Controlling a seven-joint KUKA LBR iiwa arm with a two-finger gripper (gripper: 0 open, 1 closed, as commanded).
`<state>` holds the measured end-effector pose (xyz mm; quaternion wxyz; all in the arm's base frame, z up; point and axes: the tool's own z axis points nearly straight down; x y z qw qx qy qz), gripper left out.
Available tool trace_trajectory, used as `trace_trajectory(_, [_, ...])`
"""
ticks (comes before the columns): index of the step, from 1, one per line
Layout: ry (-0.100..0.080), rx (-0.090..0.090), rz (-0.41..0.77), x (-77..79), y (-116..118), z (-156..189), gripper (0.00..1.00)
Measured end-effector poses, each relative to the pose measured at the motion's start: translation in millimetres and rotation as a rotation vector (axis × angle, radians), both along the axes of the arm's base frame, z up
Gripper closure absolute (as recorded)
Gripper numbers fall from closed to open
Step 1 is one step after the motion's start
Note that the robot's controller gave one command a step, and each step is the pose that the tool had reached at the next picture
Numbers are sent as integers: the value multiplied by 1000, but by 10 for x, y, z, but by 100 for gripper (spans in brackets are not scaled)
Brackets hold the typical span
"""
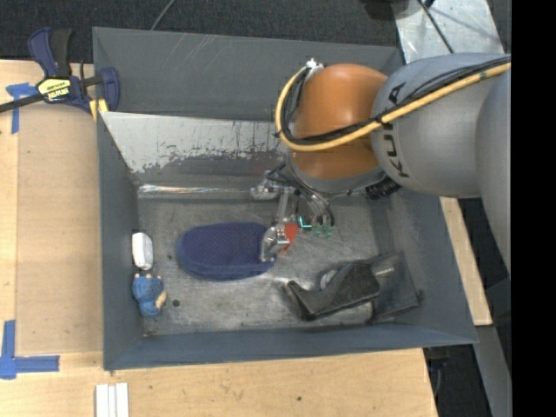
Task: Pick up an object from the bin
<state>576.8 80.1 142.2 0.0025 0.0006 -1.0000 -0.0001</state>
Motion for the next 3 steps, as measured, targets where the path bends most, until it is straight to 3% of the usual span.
trace_trajectory(1, [7, -2, -59, 496, 184, -638, 0])
trace_trajectory(2, [-8, 3, -61, 522, 197, -581, 100])
trace_trajectory(3, [-16, 1, -70, 373, 127, 633, 100])
